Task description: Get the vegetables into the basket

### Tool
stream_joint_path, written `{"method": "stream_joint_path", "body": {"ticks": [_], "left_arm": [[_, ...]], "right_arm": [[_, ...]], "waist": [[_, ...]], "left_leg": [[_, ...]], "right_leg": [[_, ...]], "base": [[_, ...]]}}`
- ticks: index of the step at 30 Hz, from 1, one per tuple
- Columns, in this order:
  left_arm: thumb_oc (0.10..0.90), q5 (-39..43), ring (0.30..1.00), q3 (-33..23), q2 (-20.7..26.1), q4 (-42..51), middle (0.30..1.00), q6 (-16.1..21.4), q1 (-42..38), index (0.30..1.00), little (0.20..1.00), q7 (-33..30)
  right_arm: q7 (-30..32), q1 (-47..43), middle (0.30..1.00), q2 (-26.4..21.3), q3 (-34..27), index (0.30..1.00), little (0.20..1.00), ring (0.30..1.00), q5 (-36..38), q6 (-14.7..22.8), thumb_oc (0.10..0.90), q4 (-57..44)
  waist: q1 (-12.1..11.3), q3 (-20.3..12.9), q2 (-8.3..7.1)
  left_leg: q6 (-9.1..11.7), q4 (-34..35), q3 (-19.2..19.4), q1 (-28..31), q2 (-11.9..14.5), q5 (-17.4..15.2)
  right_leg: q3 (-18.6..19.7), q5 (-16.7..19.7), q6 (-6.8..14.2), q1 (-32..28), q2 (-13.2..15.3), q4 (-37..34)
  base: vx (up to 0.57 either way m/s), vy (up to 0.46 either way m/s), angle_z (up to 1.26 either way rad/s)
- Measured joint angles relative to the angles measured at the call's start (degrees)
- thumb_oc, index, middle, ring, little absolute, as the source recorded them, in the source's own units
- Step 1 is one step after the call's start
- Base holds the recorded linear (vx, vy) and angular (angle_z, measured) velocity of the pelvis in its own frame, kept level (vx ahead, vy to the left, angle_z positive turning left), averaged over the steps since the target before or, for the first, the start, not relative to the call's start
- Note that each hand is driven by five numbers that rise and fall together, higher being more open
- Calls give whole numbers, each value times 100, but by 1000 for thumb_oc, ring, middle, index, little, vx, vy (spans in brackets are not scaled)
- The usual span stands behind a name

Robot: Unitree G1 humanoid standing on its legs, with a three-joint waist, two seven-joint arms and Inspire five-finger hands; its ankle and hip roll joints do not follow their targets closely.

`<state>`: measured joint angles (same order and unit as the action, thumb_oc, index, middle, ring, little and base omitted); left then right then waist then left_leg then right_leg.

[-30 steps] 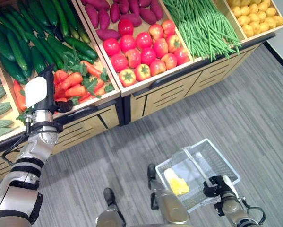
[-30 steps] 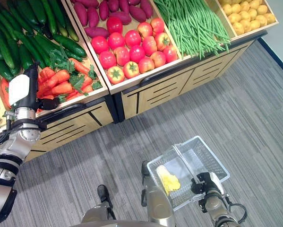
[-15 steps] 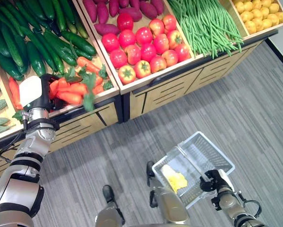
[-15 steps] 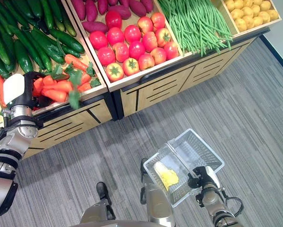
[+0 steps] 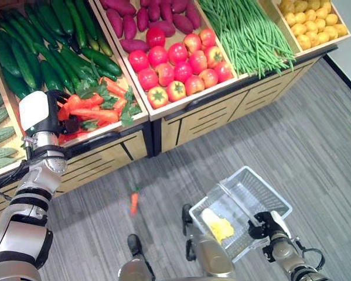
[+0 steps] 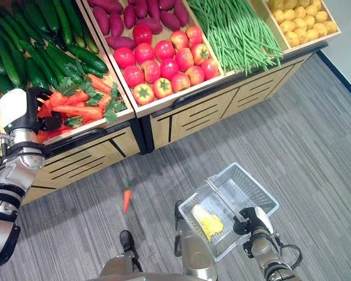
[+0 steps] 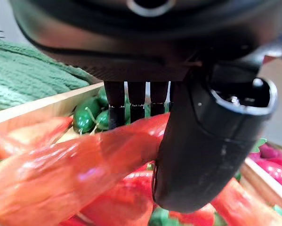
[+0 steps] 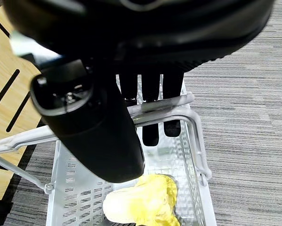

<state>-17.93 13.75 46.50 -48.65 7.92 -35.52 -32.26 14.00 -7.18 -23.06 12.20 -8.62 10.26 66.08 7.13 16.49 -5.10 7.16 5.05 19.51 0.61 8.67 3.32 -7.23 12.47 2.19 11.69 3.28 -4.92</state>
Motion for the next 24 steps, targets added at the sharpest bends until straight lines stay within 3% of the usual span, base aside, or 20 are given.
{"method": "stream_joint_path", "body": {"ticks": [5,15,24], "left_arm": [[400,125,300,-183,19,429,300,69,5,300,300,-137],[400,265,300,-766,80,2559,300,315,195,300,300,-402],[400,905,300,-912,-220,4005,300,856,1456,300,300,237]], "right_arm": [[3,-2,300,32,-1,300,300,300,0,-9,400,70],[6,133,300,64,-44,300,300,300,-1,-17,400,60],[-21,354,300,90,-182,300,300,300,-2,-55,400,-196]], "waist": [[-18,-10,-17],[-76,-34,-55],[-83,-110,-46]], "left_leg": [[5,0,-4,8,0,4],[17,1,-48,163,-1,-7],[17,0,-67,228,-20,-6]], "right_leg": [[-2,8,-10,-9,-1,1],[-26,5,-6,-188,11,0],[-33,6,-7,-255,31,1]], "base": [[0,0,0],[0,0,0],[0,0,0]]}}
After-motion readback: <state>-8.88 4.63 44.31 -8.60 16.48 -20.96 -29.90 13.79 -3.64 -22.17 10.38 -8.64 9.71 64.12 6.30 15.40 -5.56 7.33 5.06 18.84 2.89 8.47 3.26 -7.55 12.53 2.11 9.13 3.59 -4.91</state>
